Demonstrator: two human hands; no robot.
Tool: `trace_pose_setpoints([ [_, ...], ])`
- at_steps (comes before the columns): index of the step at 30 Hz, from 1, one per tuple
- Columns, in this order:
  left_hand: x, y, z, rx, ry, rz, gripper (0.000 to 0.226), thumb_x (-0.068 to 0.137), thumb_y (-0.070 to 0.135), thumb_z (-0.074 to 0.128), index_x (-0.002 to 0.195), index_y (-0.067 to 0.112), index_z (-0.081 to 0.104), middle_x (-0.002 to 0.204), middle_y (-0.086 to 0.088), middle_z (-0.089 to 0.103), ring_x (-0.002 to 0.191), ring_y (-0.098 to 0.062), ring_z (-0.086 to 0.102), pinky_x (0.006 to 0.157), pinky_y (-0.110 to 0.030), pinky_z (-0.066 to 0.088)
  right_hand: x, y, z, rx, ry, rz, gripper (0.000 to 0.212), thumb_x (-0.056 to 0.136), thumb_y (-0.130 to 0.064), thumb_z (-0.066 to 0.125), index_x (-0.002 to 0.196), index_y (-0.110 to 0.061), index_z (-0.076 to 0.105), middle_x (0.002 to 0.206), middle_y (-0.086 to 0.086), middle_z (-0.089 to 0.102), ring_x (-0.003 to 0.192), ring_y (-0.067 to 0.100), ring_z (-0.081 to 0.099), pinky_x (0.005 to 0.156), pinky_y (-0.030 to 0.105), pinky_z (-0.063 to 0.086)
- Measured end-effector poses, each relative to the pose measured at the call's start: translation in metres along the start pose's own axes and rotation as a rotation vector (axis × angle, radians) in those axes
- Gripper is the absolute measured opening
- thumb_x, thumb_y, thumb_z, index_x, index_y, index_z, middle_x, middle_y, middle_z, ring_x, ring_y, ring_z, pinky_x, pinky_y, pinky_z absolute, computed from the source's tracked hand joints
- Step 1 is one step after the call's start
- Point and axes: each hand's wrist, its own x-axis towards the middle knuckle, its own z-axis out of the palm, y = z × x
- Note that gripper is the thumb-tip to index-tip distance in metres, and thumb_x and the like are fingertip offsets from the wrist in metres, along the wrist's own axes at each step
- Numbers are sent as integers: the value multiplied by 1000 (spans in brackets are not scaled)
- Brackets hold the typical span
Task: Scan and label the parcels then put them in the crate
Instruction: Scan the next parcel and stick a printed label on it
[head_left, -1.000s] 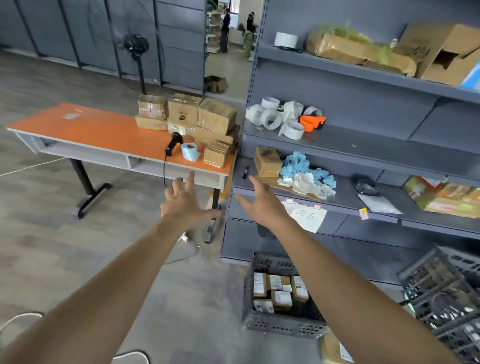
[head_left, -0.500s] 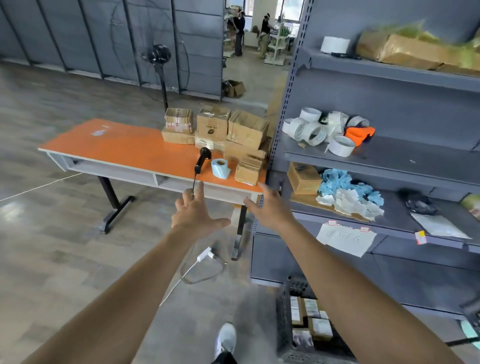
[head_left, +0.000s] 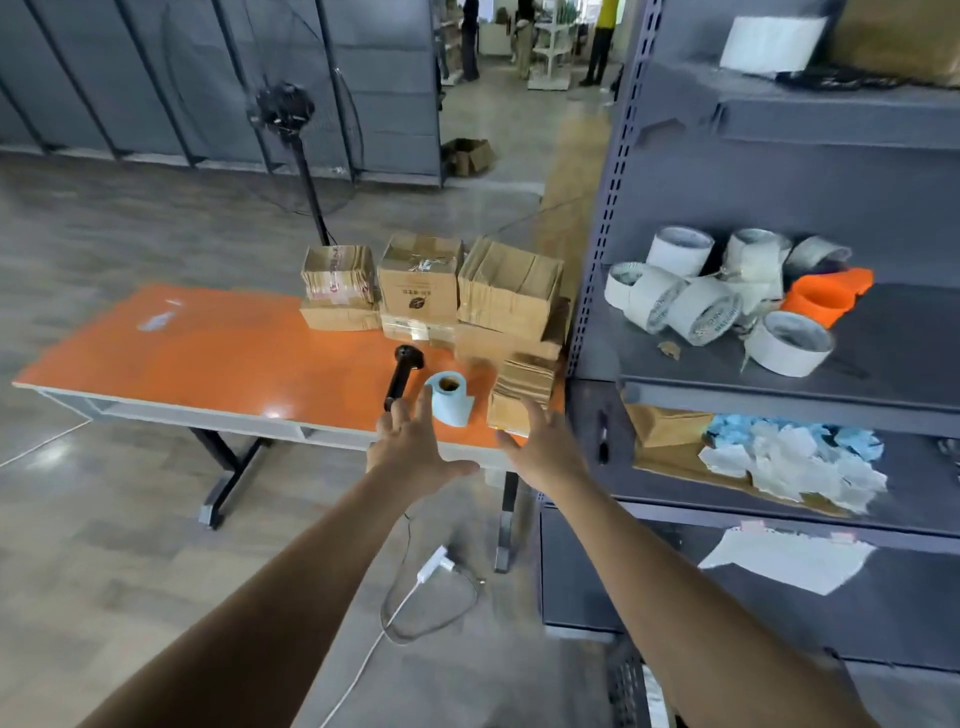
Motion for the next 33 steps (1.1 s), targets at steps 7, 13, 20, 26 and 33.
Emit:
trace_pose_setpoints([
  [7,78,3,7,-51,-79,48,116,70,52,78,153,29,0,154,-7,12,142,-34,16,108,-48,35,62,-4,7,-83,-3,118,74,96,-61,44,156,-30,15,161,9,16,146,33,21,109,51,37],
  [13,152,-7,10,-5,-175,125,118,72,56,76,154,27,-5,158,-9,7,145,-35,10,108,-47,32,110,-13,29,-126,44,254,75,93,-61,48,154,-32,18,162,8,12,147,33,18,108,56,37],
  [20,256,-28,1,22,-326,309,118,74,59,73,154,25,-7,161,-9,1,146,-38,6,112,-49,27,169,-40,61,-168,34,467,89,85,-71,54,155,-32,14,164,8,-4,147,39,13,109,61,33],
  [26,313,-56,5,-8,-466,421,113,74,56,74,154,26,0,157,-9,8,144,-39,10,111,-49,29,203,-49,76,-152,56,736,89,81,-74,55,153,-33,20,162,9,5,148,40,7,111,68,22],
  [33,325,-66,12,-31,-582,478,111,75,50,76,154,26,3,154,-8,13,143,-39,11,111,-50,30,202,-64,69,-44,136,778,67,78,-62,64,132,-31,39,140,7,32,128,39,36,102,53,40],
])
